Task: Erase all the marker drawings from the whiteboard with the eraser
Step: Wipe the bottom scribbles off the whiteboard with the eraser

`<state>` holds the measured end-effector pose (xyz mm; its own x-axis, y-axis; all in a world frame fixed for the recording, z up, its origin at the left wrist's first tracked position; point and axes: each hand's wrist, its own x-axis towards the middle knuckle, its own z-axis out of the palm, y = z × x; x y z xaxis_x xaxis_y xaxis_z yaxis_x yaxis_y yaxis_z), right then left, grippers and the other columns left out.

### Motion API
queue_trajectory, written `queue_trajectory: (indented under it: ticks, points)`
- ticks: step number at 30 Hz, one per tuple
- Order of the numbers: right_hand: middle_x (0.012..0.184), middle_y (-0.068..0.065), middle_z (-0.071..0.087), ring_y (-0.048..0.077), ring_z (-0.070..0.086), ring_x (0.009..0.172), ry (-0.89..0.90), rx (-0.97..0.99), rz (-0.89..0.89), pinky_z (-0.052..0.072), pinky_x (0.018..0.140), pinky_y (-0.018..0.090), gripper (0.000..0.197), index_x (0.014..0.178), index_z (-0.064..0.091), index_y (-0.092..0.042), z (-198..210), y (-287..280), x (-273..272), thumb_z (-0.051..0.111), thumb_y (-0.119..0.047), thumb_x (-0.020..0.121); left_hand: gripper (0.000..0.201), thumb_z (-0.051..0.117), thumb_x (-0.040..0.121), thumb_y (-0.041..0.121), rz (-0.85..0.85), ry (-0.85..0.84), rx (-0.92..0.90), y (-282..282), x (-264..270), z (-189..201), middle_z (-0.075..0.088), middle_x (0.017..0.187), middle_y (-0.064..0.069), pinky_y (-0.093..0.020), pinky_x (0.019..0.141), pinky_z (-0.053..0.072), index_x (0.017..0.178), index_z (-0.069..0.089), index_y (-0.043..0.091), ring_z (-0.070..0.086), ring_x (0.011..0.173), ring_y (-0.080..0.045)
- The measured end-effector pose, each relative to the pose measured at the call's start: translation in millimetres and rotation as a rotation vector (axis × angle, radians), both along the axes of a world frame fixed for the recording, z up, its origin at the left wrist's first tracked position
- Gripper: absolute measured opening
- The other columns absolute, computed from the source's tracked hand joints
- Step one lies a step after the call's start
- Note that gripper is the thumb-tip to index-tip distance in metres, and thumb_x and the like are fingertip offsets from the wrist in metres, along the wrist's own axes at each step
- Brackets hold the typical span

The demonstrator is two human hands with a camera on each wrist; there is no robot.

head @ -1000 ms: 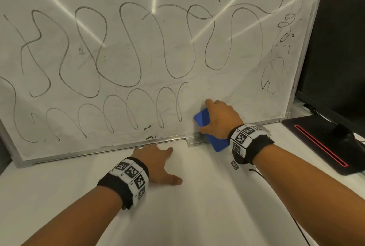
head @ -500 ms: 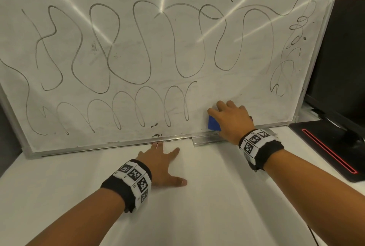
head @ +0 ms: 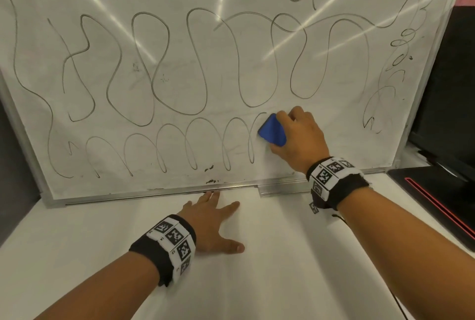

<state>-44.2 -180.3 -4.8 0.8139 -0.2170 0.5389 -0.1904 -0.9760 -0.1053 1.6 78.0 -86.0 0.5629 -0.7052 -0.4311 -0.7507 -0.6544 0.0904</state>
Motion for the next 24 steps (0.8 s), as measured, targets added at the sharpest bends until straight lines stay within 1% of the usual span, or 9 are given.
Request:
queue_trajectory:
  ticks: [2,4,6,11,14,16,19,21,24]
  points:
    - [0.104,0.007,0.048,0.026,0.047,0.089,0.056,0.005,0.009,0.049,0.066,0.039,0.054,0.117,0.052,-0.015,-7,4,-4,0.08,-0.034,0.075,0.113,0.044,0.066,0.096,0.002,0.007,0.004,-2,-1,3,-0.013,0.167,-0.006,-0.055,0.124,0.006,0.154,-0.008,0.049,-0.013,0.154,-0.025]
    - [0.106,0.006,0.048,0.026,0.05,0.091,0.166,-0.03,0.024,0.051,0.068,0.039,0.054,0.122,0.052,-0.017,-20,8,-12,0.077,-0.037,0.078,0.114,0.047,0.065,0.096,0.012,0.008,0.002,-2,-1,5,-0.012,0.167,-0.006,-0.053,0.124,0.008,0.154,-0.006,0.049,-0.011,0.154,-0.025]
    - [0.107,0.004,0.048,0.025,0.052,0.092,0.221,-0.02,0.022,0.051,0.069,0.038,0.056,0.125,0.051,-0.018,-21,10,-16,0.076,-0.039,0.079,0.117,0.049,0.06,0.097,0.026,0.006,0.0,-1,2,6,-0.008,0.168,-0.004,-0.052,0.124,0.013,0.154,-0.004,0.052,-0.006,0.155,-0.025]
    - [0.113,0.007,0.05,0.026,0.052,0.093,0.028,0.11,-0.047,0.052,0.073,0.041,0.063,0.129,0.048,-0.017,25,12,5,0.074,-0.048,0.081,0.125,0.055,0.043,0.097,0.042,-0.023,-0.008,-6,12,11,0.009,0.168,0.0,-0.05,0.122,0.022,0.151,0.008,0.057,0.013,0.154,-0.025]
    - [0.113,0.007,0.05,0.025,0.053,0.092,0.041,0.13,-0.041,0.053,0.075,0.04,0.062,0.128,0.048,-0.015,27,22,8,0.073,-0.05,0.082,0.123,0.057,0.042,0.096,0.021,-0.037,-0.008,-4,15,14,0.019,0.166,0.0,-0.048,0.12,0.026,0.151,0.013,0.056,0.02,0.152,-0.024]
    - [0.113,0.006,0.05,0.025,0.054,0.093,0.121,0.107,-0.012,0.054,0.073,0.04,0.061,0.128,0.047,-0.016,10,29,2,0.073,-0.048,0.083,0.123,0.055,0.043,0.097,0.007,-0.041,-0.009,0,16,13,0.018,0.166,0.0,-0.048,0.121,0.025,0.151,0.013,0.056,0.019,0.152,-0.024]
    - [0.113,0.006,0.05,0.023,0.052,0.09,0.214,0.078,0.002,0.052,0.07,0.037,0.061,0.128,0.046,-0.017,-9,28,-4,0.074,-0.047,0.082,0.12,0.053,0.049,0.097,0.011,-0.015,-0.012,8,16,9,0.004,0.169,0.003,-0.05,0.123,0.017,0.152,0.007,0.056,0.006,0.155,-0.022]
    - [0.114,0.006,0.05,0.023,0.051,0.09,0.186,0.082,-0.016,0.051,0.071,0.037,0.063,0.13,0.045,-0.018,-2,24,-1,0.074,-0.047,0.082,0.114,0.056,0.06,0.092,0.023,0.007,0.004,12,13,7,-0.002,0.169,0.005,-0.053,0.123,0.015,0.153,0.004,0.053,0.0,0.155,-0.021]
    - [0.112,0.006,0.048,0.024,0.051,0.092,0.093,0.071,-0.042,0.052,0.072,0.039,0.063,0.129,0.045,-0.017,19,24,9,0.073,-0.048,0.082,0.106,0.06,0.07,0.084,0.055,0.026,0.028,13,4,13,-0.003,0.169,0.0,-0.056,0.121,0.02,0.155,0.006,0.05,0.0,0.155,-0.026]
